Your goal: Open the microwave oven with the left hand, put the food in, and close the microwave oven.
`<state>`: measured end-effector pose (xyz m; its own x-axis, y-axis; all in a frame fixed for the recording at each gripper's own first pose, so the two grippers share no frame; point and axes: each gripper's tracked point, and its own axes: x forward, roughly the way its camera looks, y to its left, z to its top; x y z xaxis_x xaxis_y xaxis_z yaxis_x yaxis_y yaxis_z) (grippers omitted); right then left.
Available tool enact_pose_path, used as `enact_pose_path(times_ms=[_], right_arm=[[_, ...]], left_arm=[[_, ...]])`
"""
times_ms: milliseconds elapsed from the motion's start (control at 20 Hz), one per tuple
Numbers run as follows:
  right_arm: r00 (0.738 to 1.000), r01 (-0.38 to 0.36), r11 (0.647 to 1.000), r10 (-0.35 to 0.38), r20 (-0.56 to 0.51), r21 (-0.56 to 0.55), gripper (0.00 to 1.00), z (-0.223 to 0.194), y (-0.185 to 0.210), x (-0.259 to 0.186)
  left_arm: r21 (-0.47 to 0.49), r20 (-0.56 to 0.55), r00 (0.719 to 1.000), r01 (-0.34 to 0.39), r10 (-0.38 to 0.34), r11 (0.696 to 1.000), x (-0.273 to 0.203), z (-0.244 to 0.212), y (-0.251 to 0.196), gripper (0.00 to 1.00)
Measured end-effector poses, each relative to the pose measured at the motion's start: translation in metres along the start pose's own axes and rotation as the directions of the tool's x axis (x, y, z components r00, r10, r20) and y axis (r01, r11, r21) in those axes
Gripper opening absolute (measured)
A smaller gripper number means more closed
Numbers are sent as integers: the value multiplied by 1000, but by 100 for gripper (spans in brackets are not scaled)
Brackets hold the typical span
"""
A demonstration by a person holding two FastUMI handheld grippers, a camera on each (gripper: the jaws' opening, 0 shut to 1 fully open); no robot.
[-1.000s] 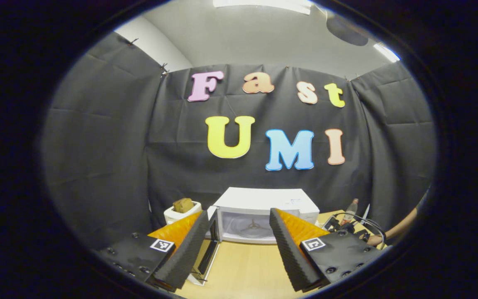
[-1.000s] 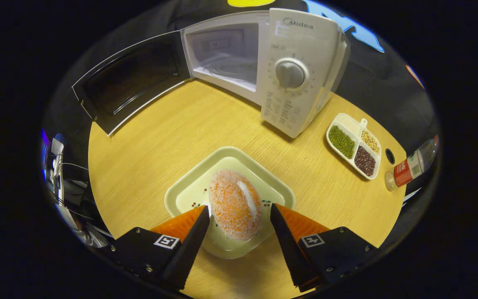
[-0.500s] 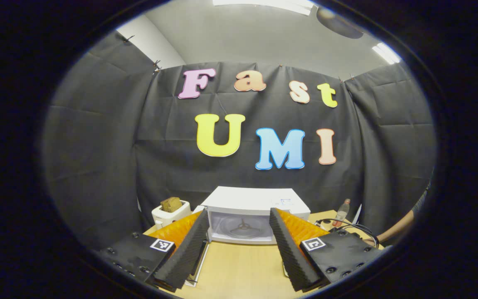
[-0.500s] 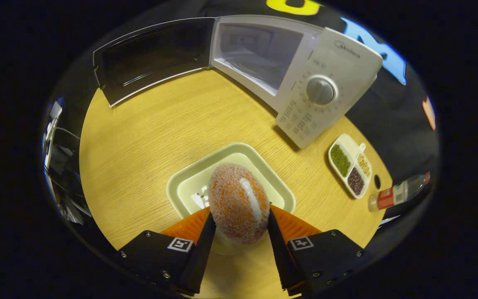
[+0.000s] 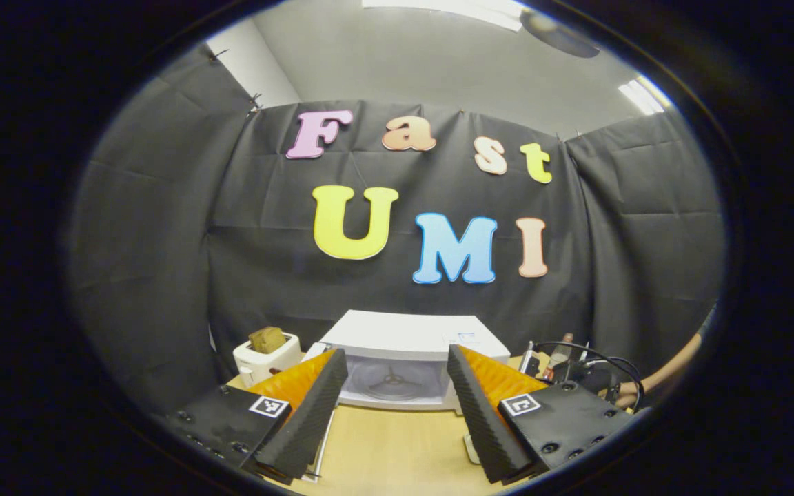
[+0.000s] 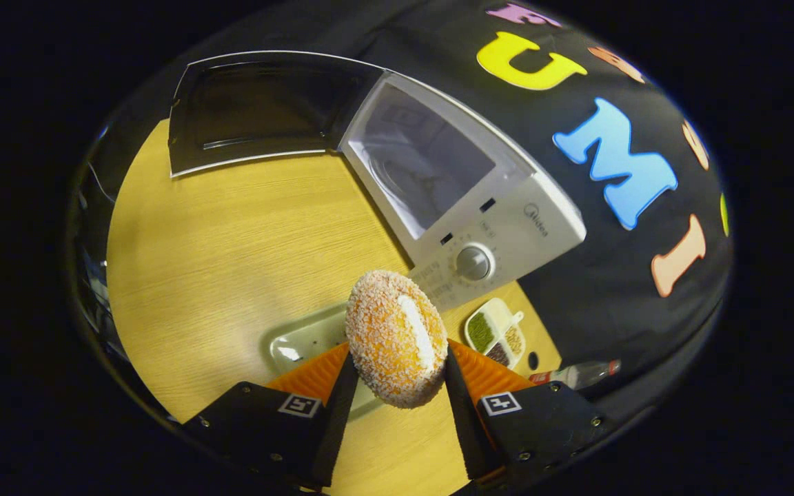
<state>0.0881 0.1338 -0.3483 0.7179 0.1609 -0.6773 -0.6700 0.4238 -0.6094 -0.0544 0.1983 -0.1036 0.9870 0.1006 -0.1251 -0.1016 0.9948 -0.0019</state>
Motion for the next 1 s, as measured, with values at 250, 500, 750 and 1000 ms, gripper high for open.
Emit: enact_pose_path(times_ms=[250,500,750,1000], right_arm=[[993,99,988,-92,68,-115,70,34,-12,6],[971,207,945,-167,171,-252,70,85,-26,20],[961,227,926,-162,224,-302,70,123,-22,41],[944,296,874,-208,255,-384,70,149,-27,69]], left_arm=[[-9,3,999,-47,47,999,-20,-2,25,96],[-13,-6,993,-115,115,993,-44,-6,55,99],[-14,-14,986,-168,168,986,-56,-7,76,94],[-14,-18,978,-207,207,978,-69,-8,91,96]])
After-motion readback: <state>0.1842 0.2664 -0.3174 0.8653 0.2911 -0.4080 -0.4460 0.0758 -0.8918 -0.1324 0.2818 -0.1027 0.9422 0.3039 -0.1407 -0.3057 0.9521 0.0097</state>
